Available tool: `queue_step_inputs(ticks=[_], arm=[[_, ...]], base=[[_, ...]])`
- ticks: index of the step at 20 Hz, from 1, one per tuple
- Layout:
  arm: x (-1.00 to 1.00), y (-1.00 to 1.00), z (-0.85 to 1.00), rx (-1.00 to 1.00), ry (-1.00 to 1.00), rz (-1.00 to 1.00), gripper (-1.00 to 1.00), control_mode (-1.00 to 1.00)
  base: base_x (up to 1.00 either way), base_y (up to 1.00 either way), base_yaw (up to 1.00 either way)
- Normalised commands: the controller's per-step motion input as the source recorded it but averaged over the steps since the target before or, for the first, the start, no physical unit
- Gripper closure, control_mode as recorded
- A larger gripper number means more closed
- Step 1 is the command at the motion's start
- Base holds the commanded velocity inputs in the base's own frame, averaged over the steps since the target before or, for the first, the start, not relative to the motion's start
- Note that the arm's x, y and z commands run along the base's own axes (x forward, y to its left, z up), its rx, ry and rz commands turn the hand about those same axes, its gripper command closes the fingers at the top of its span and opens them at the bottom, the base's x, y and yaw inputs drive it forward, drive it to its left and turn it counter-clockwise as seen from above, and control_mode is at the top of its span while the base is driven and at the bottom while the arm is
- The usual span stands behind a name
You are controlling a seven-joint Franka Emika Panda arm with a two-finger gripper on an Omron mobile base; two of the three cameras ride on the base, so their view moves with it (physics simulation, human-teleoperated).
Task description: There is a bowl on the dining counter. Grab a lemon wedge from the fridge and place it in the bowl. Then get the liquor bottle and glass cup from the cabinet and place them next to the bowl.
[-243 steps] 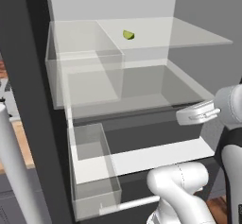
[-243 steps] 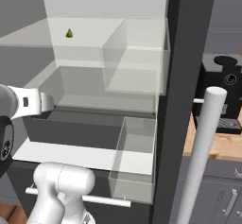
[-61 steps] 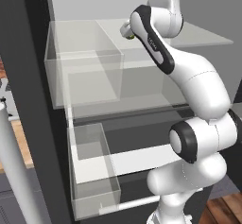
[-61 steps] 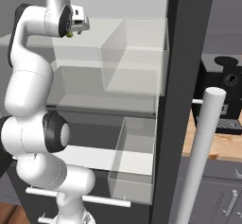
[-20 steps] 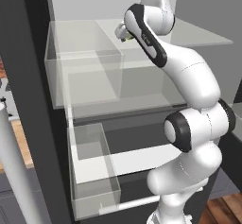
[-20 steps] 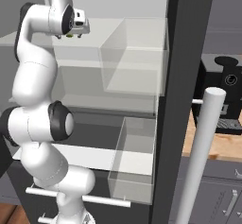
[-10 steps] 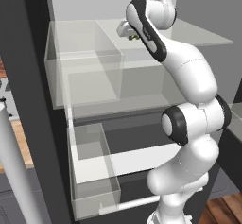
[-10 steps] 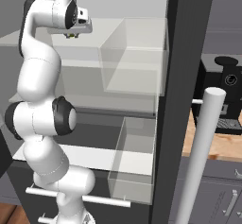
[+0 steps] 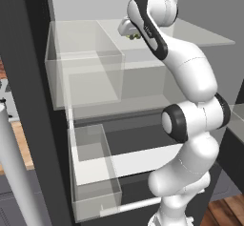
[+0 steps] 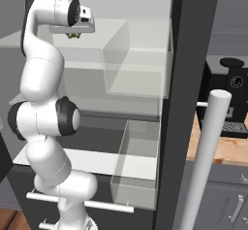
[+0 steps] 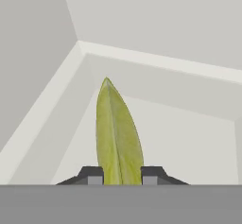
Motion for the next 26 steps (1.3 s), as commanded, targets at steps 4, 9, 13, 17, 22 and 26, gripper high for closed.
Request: queue_step_inputs(ticks=[4, 9, 13, 17, 22, 26], arm=[[0.00, 0.00, 0.00, 0.00, 0.00, 0.00, 1.00, -1.00], [0.00, 0.00, 0.00, 0.00, 0.00, 0.00, 1.00, -1.00], [-0.21, 0.00, 0.00, 0.00, -0.09, 0.00, 1.00, -1.00], [-0.37, 0.00, 0.00, 0.00, -0.05, 0.00, 1.00, -1.00], [-0.50, 0.00, 0.00, 0.00, -0.13, 0.00, 1.00, -1.00], [-0.71, 0.04, 0.00, 0.00, -0.22, 0.00, 1.00, -1.00]], base=[[0.00, 0.00, 0.00], [0.00, 0.00, 0.00], [0.00, 0.00, 0.00], [0.00, 0.00, 0.00], [0.00, 0.00, 0.00], [0.00, 0.00, 0.00]])
